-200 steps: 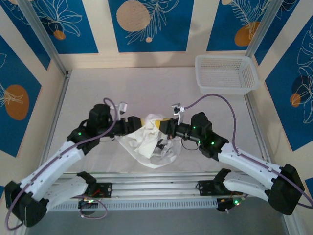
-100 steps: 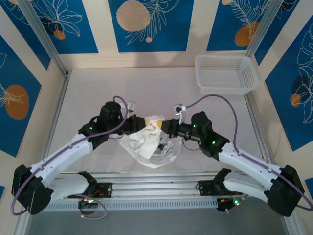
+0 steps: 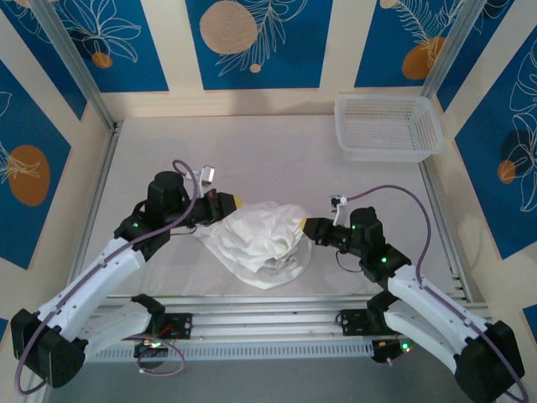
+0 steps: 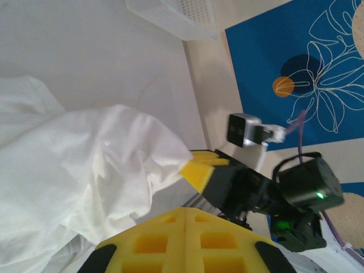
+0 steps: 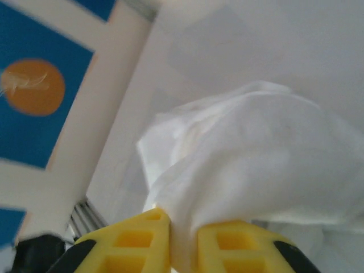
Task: Fold the inside-out t-shirt
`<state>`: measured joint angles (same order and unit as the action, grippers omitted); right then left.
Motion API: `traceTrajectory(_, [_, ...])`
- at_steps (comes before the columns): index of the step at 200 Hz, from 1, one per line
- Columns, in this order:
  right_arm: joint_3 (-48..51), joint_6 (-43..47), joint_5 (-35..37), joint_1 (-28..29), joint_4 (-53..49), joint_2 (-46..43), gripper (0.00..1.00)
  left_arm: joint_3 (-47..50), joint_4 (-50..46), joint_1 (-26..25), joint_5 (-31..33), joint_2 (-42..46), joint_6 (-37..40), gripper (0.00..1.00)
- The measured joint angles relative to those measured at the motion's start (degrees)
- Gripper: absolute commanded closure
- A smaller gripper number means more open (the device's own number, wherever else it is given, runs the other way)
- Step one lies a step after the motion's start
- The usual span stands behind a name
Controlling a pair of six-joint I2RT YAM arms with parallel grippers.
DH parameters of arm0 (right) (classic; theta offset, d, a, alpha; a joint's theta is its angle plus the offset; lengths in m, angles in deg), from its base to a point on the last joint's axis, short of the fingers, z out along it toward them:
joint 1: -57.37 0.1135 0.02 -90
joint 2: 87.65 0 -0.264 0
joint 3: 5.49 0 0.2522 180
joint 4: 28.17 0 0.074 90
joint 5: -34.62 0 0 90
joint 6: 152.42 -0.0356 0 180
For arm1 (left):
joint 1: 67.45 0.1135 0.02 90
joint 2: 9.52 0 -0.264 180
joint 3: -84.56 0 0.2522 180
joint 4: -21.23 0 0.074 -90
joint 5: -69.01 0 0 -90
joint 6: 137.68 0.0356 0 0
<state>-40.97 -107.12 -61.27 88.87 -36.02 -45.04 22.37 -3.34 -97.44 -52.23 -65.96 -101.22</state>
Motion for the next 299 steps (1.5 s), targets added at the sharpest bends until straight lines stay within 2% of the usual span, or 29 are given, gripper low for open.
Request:
traceTrajectory(24, [-2.9, 3.3, 1.4, 2.8, 0.0, 0.1, 1.0, -1.1, -3.2, -2.0, 2.2, -1.8, 3.7, 0.76])
traceTrajectory(41, [-4.8, 3.8, 1.6, 3.5, 0.5, 3.2, 1.0, -2.9, -6.2, -6.6, 6.0, -3.6, 6.7, 0.51])
traceTrajectory(57, [-6.0, 4.1, 2.3, 5.3, 0.9, 6.6, 1.0, -3.0, -7.1, -10.7, 8.3, -5.7, 9.3, 0.36])
traceTrajectory(87, [-8.3, 4.3, 3.1, 8.6, 1.1, 10.3, 1.0, -2.8, -9.0, -15.6, 14.6, -11.1, 13.3, 0.17])
traceTrajectory(110, [-11.1, 4.5, 3.1, 10.2, 1.3, 11.8, 1.0, -2.8, -9.6, -17.8, 18.1, -15.0, 18.0, 0.13])
traceTrajectory(116, [-11.8, 4.6, 3.1, 10.5, 1.3, 12.1, 1.0, -2.8, -9.6, -18.4, 19.2, -16.1, 19.2, 0.15])
traceTrajectory(124, [-12.8, 4.7, 3.1, 10.9, 1.3, 12.4, 1.0, -2.9, -9.6, -19.1, 20.3, -17.5, 20.4, 0.25])
traceTrajectory(141, [-14.0, 5.0, 3.3, 11.7, 1.3, 12.8, 1.0, -3.5, -9.9, -20.0, 22.9, -20.6, 22.8, 0.61])
traceTrajectory(153, [-14.3, 4.9, 3.9, 12.0, 0.9, 12.8, 1.0, -3.8, -10.2, -20.1, 24.8, -21.6, 23.4, 0.8])
traceTrajectory(181, [-14.2, 4.0, 6.0, 11.0, -1.7, 12.8, 1.0, -5.2, -11.2, -19.8, 26.4, -19.4, 24.5, 0.99])
traceTrajectory(197, [-12.9, 2.6, 6.2, 7.5, -2.6, 12.8, 1.0, -6.4, -11.3, -18.9, 24.8, -16.0, 24.0, 1.0])
traceTrajectory(211, [-10.1, 1.3, 4.9, 3.0, -2.3, 12.8, 1.0, -6.8, -10.5, -17.7, 20.9, -12.5, 23.3, 1.0])
traceTrajectory(234, [-7.9, 1.3, -1.1, -0.5, -1.4, 12.6, 1.0, -6.8, -9.1, -16.4, 14.2, -9.7, 20.8, 1.0])
traceTrajectory(249, [-7.9, 2.2, -3.2, -0.8, -1.1, 11.5, 0.88, -6.8, -9.2, -15.5, 11.8, -8.9, 19.4, 1.0])
traceTrajectory(271, [-7.5, 4.5, -3.3, -0.4, -1.7, 8.4, 0.62, -6.8, -9.4, -14.5, 10.3, -6.9, 18.7, 1.0])
traceTrajectory(283, [-7.2, 7.1, -1.5, 0.8, -2.8, 6.4, 0.56, -6.8, -9.3, -14.1, 9.7, -5.8, 18.4, 1.0])
traceTrajectory(299, [-7.1, 11.5, 2.0, 5.5, -3.5, 3.6, 0.54, -6.8, -9.3, -14.0, 8.9, -5.9, 18.0, 1.0])
